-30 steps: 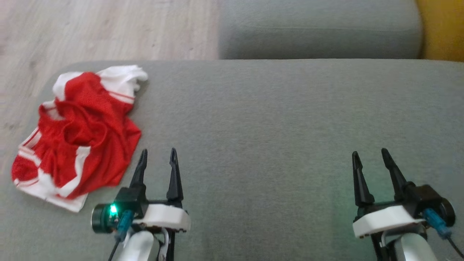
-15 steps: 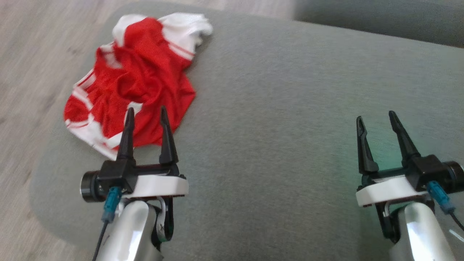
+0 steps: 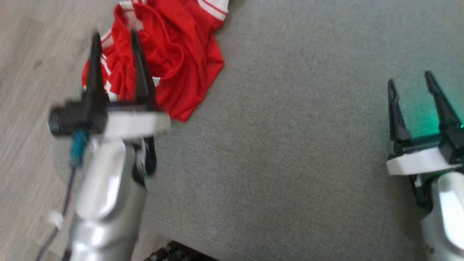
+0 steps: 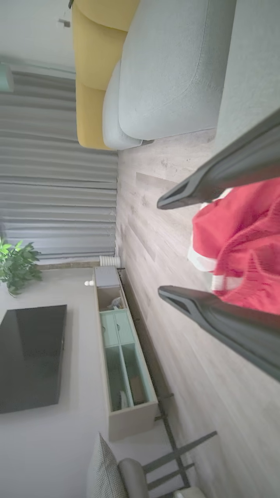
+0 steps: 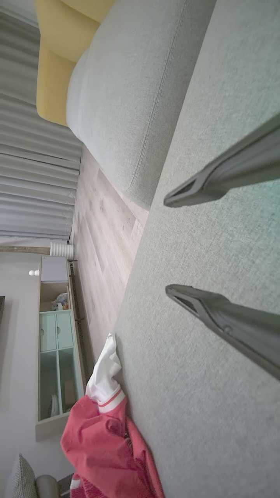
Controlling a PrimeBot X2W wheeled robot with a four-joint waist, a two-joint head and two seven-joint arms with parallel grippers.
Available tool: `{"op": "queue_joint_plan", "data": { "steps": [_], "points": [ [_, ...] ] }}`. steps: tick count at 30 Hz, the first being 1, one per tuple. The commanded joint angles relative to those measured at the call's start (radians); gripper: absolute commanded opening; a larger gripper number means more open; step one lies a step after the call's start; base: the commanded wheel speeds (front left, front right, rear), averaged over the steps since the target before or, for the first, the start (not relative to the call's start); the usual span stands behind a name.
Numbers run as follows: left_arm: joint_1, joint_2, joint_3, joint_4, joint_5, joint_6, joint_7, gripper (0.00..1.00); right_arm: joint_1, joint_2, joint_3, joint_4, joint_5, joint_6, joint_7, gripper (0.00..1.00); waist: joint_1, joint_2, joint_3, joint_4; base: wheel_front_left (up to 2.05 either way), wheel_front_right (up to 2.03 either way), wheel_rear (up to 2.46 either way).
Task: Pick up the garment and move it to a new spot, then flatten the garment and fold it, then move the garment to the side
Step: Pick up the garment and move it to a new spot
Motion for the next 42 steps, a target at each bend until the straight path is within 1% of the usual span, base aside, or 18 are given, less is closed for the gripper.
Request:
{"op": "queue_joint_plan", "data": {
  "steps": [1, 4, 7, 11, 15, 18, 19, 23, 24, 26, 31, 33, 35, 38, 42],
  "points": [
    [-0.068, 0.019, 0.056, -0.004, 0.020, -0.013, -0.005, 1.00, -0.026, -0.020, 0.033, -0.038, -0.008, 0.008, -0.011, 1.00, -0.0002, 0.0000, 0.077, 0.003, 0.00, 0.00, 0.00],
    [-0.181, 0.044, 0.100, 0.101, 0.045, -0.041, -0.005, 1.00, -0.051, -0.056, 0.041, -0.051, -0.014, 0.008, -0.011, 1.00, -0.0002, 0.0000, 0.137, -0.015, 0.00, 0.00, 0.00],
    [-0.289, 0.080, 0.142, 0.230, 0.043, -0.057, -0.005, 1.00, -0.072, -0.083, 0.046, -0.068, -0.018, 0.008, -0.011, 1.00, -0.0002, 0.0000, 0.192, -0.038, 0.00, 0.00, 0.00],
    [-0.397, 0.130, 0.176, 0.435, 0.024, -0.074, 0.004, 1.00, -0.084, -0.098, 0.044, -0.083, -0.022, 0.008, -0.011, 1.00, -0.0002, 0.0000, 0.236, -0.065, 0.00, 0.00, 0.00],
    [-0.463, 0.169, 0.206, 0.593, -0.022, -0.120, 0.036, 1.00, -0.084, -0.102, 0.026, -0.097, -0.026, 0.008, -0.011, 1.00, -0.0002, 0.0000, 0.265, -0.077, 0.00, 0.00, 0.00],
    [-0.490, 0.177, 0.223, 0.673, -0.066, -0.175, 0.062, 1.00, -0.085, -0.104, 0.016, -0.105, -0.032, 0.008, -0.011, 1.00, -0.0002, 0.0000, 0.280, -0.079, 0.00, 0.00, 0.00],
    [-0.490, 0.177, 0.223, 0.673, -0.066, -0.175, 0.062, 1.00, -0.085, -0.104, 0.016, -0.105, -0.032, 0.008, -0.011, 1.00, -0.0002, 0.0000, 0.280, -0.079, 0.00, 0.00, 0.00],
    [-0.510, 0.173, 0.234, 0.739, -0.109, -0.227, 0.070, 1.00, -0.087, -0.100, 0.005, -0.108, -0.038, 0.008, -0.011, 1.00, -0.0002, 0.0000, 0.282, -0.076, 0.00, 0.00, 0.00],
    [-0.514, 0.171, 0.233, 0.750, -0.117, -0.237, 0.071, 0.91, -0.087, -0.097, 0.003, -0.108, -0.038, 0.008, -0.011, 1.00, -0.0002, 0.0000, 0.280, -0.075, 0.00, 0.00, 0.00],
    [-0.520, 0.166, 0.227, 0.763, -0.127, -0.252, 0.064, 0.00, -0.088, -0.092, 0.001, -0.106, -0.038, 0.008, -0.011, 1.00, -0.0002, 0.0000, 0.270, -0.073, 0.00, 0.00, 0.00],
    [-0.537, 0.145, 0.211, 0.753, -0.175, -0.276, 0.048, 0.00, -0.090, -0.067, 0.002, -0.099, -0.031, 0.008, -0.011, 1.00, -0.0002, 0.0000, 0.219, -0.077, 0.00, 0.00, 0.00],
    [-0.547, 0.145, 0.194, 0.723, -0.192, -0.279, 0.040, 0.00, -0.089, -0.051, 0.003, -0.095, -0.025, 0.008, -0.011, 1.00, -0.0002, 0.0000, 0.186, -0.086, 0.00, 0.00, 0.00],
    [-0.558, 0.146, 0.154, 0.666, -0.212, -0.279, 0.039, 0.00, -0.086, -0.030, 0.004, -0.089, -0.019, 0.008, -0.011, 1.00, -0.0002, 0.0000, 0.148, -0.100, 0.00, 0.00, 0.00],
    [-0.571, 0.175, 0.089, 0.561, -0.246, -0.280, 0.050, 0.00, -0.077, 0.010, 0.006, -0.080, -0.007, 0.008, -0.011, 1.00, -0.0002, 0.0000, 0.075, -0.133, 0.00, 0.00, 0.00],
    [-0.579, 0.245, 0.016, 0.434, -0.269, -0.280, 0.120, 0.00, -0.045, 0.066, 0.009, -0.062, 0.010, 0.008, -0.011, 1.00, -0.0002, 0.0000, -0.026, -0.186, 0.00, 0.00, 0.00]
  ]
}}
